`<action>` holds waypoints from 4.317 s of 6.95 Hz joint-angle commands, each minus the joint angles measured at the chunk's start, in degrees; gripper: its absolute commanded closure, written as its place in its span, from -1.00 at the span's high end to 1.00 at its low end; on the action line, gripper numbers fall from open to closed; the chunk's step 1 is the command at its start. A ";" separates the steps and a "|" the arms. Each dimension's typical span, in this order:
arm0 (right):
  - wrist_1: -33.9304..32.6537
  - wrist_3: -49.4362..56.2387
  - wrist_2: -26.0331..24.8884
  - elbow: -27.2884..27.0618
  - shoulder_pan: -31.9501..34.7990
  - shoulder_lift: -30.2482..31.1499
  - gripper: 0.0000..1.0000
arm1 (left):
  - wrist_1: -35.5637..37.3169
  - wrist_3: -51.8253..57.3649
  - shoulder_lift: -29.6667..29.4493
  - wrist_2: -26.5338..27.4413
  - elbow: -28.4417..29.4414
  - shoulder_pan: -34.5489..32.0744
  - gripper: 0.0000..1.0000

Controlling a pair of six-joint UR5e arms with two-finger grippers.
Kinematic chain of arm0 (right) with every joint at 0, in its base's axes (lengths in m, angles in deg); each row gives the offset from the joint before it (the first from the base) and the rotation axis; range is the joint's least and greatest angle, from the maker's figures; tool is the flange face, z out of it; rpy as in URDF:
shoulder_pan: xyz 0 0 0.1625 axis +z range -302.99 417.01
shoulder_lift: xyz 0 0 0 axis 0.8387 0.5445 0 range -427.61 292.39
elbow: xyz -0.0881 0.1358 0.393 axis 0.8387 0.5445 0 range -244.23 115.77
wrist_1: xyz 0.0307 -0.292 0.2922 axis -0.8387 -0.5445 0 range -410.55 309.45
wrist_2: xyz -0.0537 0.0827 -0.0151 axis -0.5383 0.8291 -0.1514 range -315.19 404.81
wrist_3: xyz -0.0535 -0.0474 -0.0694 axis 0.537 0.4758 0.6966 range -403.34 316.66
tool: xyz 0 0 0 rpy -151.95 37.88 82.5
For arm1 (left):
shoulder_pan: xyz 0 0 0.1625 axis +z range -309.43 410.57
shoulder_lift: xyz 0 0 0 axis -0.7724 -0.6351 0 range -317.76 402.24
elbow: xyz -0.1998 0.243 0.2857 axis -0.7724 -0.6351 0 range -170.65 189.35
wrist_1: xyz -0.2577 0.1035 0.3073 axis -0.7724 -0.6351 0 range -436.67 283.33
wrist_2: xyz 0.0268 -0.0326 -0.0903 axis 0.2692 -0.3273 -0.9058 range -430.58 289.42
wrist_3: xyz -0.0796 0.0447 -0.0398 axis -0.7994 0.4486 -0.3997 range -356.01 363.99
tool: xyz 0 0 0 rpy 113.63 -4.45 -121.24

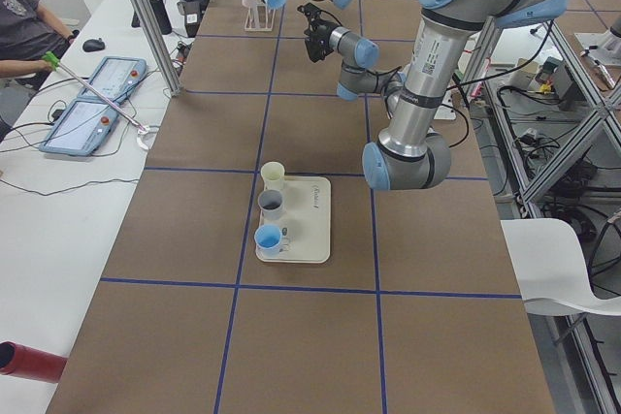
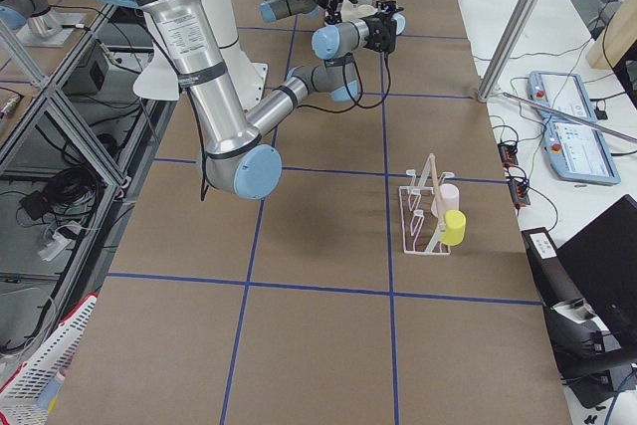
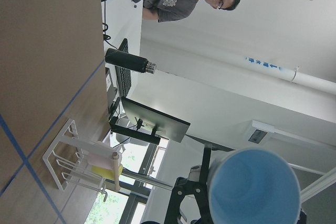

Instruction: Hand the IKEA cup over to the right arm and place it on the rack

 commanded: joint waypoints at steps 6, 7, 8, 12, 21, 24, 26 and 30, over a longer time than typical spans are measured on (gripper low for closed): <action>-20.44 20.30 -12.05 1.88 7.37 -0.87 -0.94 | 41.04 24.33 4.03 -0.26 -21.17 -7.60 1.00; -20.45 21.79 -12.15 5.29 9.22 -2.44 -0.94 | 43.08 24.44 5.16 -1.04 -21.18 -9.27 1.00; -20.54 23.81 -12.93 8.02 10.71 -2.89 -0.94 | 47.37 24.53 6.83 -7.14 -22.05 -13.29 1.00; -22.02 34.36 -20.94 15.33 13.01 -3.68 -0.91 | 64.34 42.93 15.26 -33.06 -26.19 -32.80 1.00; -21.41 49.23 -23.49 18.59 13.54 3.87 -0.87 | 65.43 61.35 27.23 -54.84 -24.79 -48.75 1.00; -21.33 49.67 -23.31 21.05 13.37 4.05 -0.87 | 65.43 61.35 27.23 -54.84 -24.61 -48.84 1.00; -21.24 49.85 -23.40 20.97 12.58 3.61 -0.87 | 65.43 61.35 27.23 -54.93 -24.44 -49.10 1.00; -21.24 49.58 -23.66 21.06 10.90 4.49 -0.87 | 65.43 61.35 27.23 -54.93 -24.35 -49.11 1.00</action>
